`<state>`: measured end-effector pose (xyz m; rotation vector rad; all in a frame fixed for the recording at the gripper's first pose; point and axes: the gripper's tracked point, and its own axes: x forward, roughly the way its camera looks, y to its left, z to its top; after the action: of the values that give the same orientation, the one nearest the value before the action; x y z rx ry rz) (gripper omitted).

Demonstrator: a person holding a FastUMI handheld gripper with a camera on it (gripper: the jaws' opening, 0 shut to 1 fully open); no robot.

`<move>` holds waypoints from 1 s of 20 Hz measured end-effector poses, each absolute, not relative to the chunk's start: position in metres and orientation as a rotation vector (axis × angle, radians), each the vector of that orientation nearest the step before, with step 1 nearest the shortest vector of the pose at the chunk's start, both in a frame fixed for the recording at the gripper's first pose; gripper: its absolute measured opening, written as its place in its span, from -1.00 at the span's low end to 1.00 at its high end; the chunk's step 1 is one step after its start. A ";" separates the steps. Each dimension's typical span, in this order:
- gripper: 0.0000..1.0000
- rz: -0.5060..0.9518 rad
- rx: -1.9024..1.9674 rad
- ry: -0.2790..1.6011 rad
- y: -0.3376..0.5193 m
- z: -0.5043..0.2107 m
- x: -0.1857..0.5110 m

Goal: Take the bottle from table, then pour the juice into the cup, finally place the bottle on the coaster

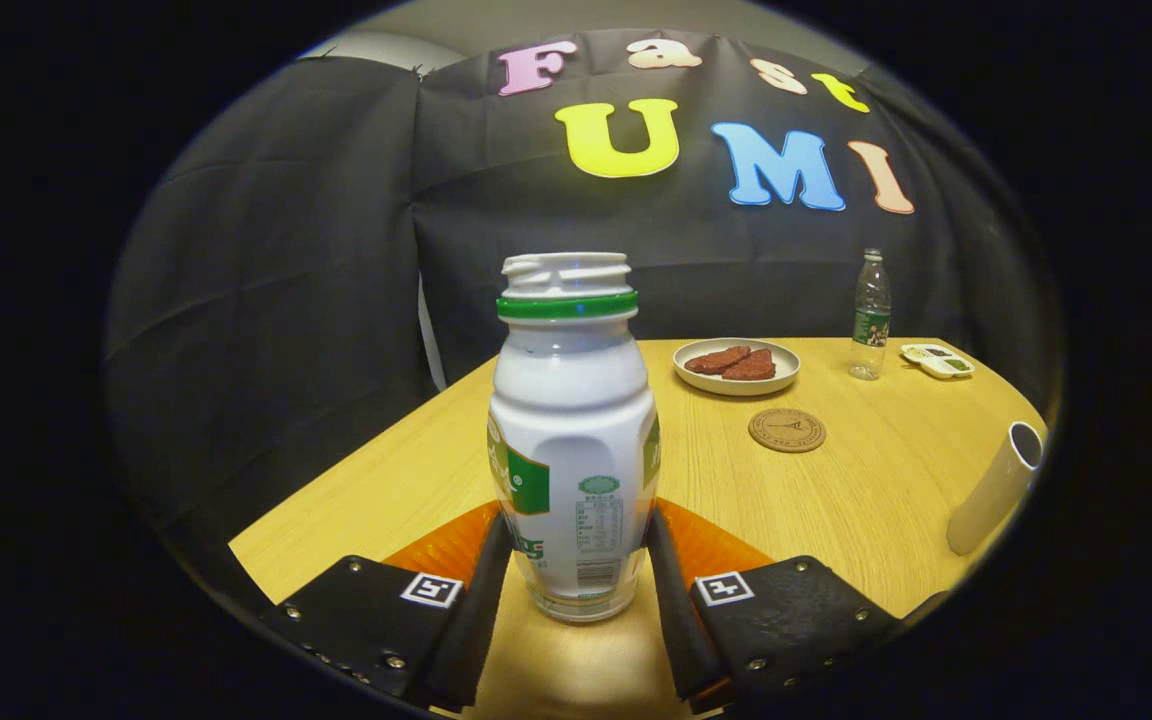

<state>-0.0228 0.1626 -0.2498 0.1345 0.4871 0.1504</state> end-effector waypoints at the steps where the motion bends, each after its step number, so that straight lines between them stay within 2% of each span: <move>1: 0.40 0.140 0.138 0.476 0.158 -0.245 -0.020; 20: 0.40 -0.095 0.478 0.460 0.066 -0.220 -0.015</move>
<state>-0.0146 0.0659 -0.2197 0.4776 0.4603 -0.0948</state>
